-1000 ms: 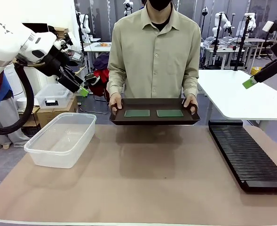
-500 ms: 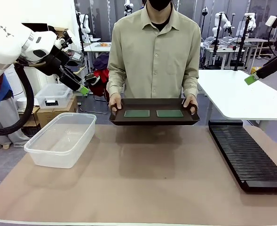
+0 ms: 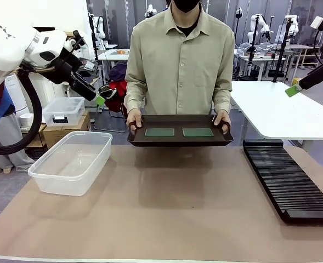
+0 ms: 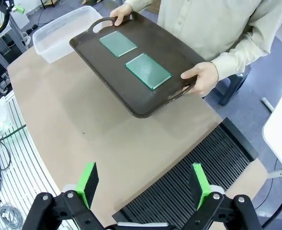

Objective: Sort PCBs into racks and boxes based on the side picked up.
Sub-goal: Pick up the Blank PCB handed by the Human.

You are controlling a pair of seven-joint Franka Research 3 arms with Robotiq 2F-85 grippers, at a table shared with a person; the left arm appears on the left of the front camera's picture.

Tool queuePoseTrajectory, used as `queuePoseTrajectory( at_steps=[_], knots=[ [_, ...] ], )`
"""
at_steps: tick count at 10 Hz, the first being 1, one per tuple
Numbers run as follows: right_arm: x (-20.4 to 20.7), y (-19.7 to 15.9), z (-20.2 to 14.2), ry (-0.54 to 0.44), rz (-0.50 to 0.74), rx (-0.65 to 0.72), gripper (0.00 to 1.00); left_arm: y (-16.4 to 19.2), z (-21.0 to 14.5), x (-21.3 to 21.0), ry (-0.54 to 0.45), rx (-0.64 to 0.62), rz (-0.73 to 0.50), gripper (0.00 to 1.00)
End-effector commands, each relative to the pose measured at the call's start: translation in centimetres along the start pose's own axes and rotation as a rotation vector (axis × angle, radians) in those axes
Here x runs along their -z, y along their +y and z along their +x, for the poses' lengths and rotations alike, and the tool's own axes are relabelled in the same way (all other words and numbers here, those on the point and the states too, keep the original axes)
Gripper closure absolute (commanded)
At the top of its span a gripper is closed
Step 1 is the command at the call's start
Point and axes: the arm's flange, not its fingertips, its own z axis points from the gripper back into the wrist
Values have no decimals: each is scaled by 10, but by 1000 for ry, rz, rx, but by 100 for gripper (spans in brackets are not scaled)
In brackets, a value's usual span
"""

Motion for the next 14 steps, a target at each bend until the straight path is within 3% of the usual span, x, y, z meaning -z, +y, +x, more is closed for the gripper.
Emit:
queuePoseTrajectory(
  at_steps=[1, 5, 11, 14],
  knots=[
    [-8, 1, 6, 6, 34, 68, 0, -7, 10, -9, 21, -42, 30, 0],
    [-24, -1, 30, 73, 19, 102, 0, -2, 14, -11, 54, -76, 42, 0],
    [-24, -9, 38, 91, -55, 160, 0, -2, 15, -13, 37, -52, 54, 0],
    [-27, -8, 36, 56, -9, 115, 0, -2, 15, -13, 37, -52, 54, 0]
  ],
)
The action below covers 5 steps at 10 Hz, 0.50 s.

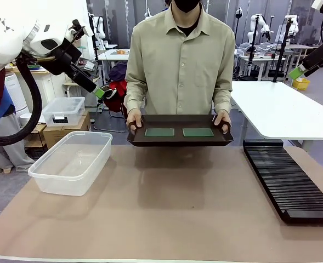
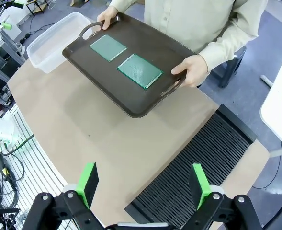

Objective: Sort PCBs into racks and boxes based on the side picked up.
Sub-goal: Pick up the Blank PCB handed by the Human.

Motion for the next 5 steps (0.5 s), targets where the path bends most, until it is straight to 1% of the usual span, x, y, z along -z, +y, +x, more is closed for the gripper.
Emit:
queuePoseTrajectory(
  at_steps=[1, 5],
  knots=[
    [0, 1, 0, -6, 9, -11, 0, -1, -2, 1, 0, -5, -6, 0],
    [0, 1, 0, -6, 9, -11, 0, -1, -2, 1, 0, -5, -6, 0]
  ],
)
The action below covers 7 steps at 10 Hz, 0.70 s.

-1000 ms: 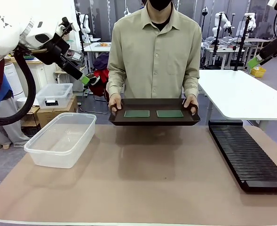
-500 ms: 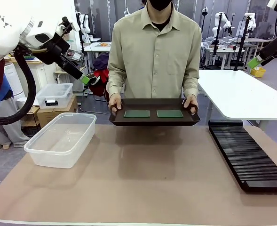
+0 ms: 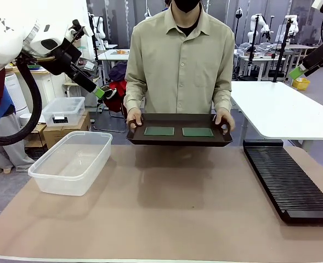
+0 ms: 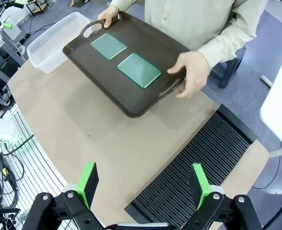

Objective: Sort PCBs into racks and boxes based on the side picked up.
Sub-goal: Pick up the Blank PCB handed by the Human.

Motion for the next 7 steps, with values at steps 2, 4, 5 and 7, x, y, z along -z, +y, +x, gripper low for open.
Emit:
queuePoseTrajectory(
  at_steps=[2, 4, 5, 7],
  knots=[
    [0, 1, 0, -5, 9, -10, 0, -1, -2, 1, 0, -5, -6, 0],
    [0, 1, 0, -5, 9, -10, 0, -1, -2, 1, 0, -5, -6, 0],
    [0, 1, 0, -5, 9, -10, 0, -1, -2, 1, 0, -5, -6, 0],
    [0, 1, 0, -5, 9, -10, 0, -1, -2, 1, 0, -5, -6, 0]
  ],
)
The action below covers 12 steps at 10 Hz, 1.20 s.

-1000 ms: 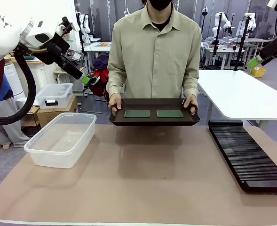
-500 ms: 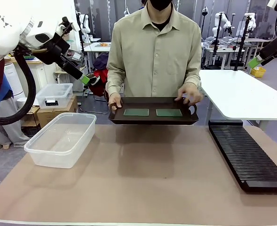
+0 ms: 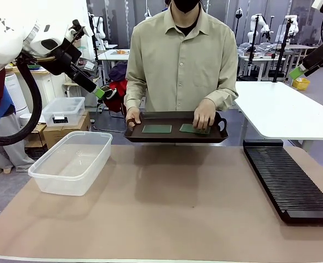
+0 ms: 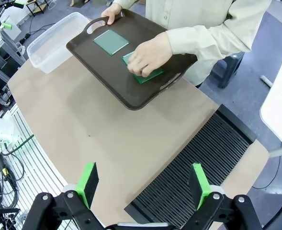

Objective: Sort PCBs into racks and boxes based on the side picked up.
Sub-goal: Pick up the Blank PCB handed by the Human.

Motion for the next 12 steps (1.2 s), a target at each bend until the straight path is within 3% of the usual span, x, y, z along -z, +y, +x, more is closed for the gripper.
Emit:
queuePoseTrajectory(
  at_steps=[1, 12],
  knots=[
    [0, 1, 0, -5, 9, -10, 0, -1, -2, 1, 0, -5, -6, 0],
    [0, 1, 0, -5, 9, -10, 0, -1, -2, 1, 0, -5, -6, 0]
  ],
)
